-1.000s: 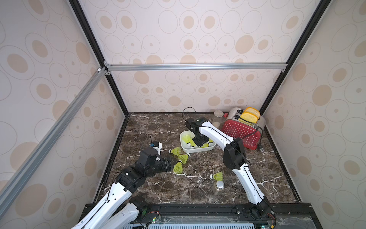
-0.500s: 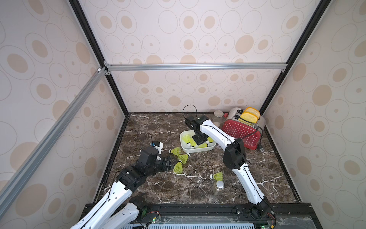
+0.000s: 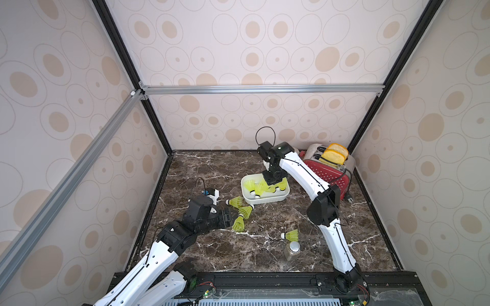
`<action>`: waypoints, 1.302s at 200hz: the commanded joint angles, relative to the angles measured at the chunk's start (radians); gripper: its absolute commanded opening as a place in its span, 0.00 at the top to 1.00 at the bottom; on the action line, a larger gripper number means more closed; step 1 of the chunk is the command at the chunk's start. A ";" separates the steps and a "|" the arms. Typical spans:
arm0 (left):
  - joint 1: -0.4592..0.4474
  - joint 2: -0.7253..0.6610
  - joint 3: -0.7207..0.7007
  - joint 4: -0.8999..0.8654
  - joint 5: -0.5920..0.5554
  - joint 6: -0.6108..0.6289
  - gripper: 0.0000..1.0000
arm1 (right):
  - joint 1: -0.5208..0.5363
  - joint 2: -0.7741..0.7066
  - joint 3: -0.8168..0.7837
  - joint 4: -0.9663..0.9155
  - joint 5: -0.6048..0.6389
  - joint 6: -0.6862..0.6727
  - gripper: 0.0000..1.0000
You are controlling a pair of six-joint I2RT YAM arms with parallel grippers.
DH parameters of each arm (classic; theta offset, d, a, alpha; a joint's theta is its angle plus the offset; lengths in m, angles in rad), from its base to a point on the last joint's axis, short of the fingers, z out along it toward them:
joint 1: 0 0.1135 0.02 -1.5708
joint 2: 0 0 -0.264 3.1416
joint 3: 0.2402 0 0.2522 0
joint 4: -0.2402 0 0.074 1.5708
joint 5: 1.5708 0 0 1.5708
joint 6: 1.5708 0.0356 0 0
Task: Put the shuttlecocks into the storage box
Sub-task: Pick up the shuttlecock from the storage box, then place the shuttlecock in the storage box.
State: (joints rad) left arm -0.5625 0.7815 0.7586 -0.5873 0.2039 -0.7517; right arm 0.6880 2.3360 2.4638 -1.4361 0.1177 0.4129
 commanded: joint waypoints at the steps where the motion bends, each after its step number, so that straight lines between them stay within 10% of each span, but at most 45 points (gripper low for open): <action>1: 0.002 0.016 0.048 0.030 0.013 0.005 0.24 | -0.040 -0.066 0.026 -0.019 -0.077 0.070 1.00; 260: 0.001 0.159 0.098 0.185 0.026 0.009 0.22 | -0.227 0.014 -0.046 0.101 -0.195 0.288 1.00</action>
State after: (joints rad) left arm -0.5625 0.9398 0.8146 -0.4049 0.2371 -0.7517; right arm 0.4660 2.3268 2.4332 -1.3106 -0.0982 0.6857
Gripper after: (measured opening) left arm 0.784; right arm 0.036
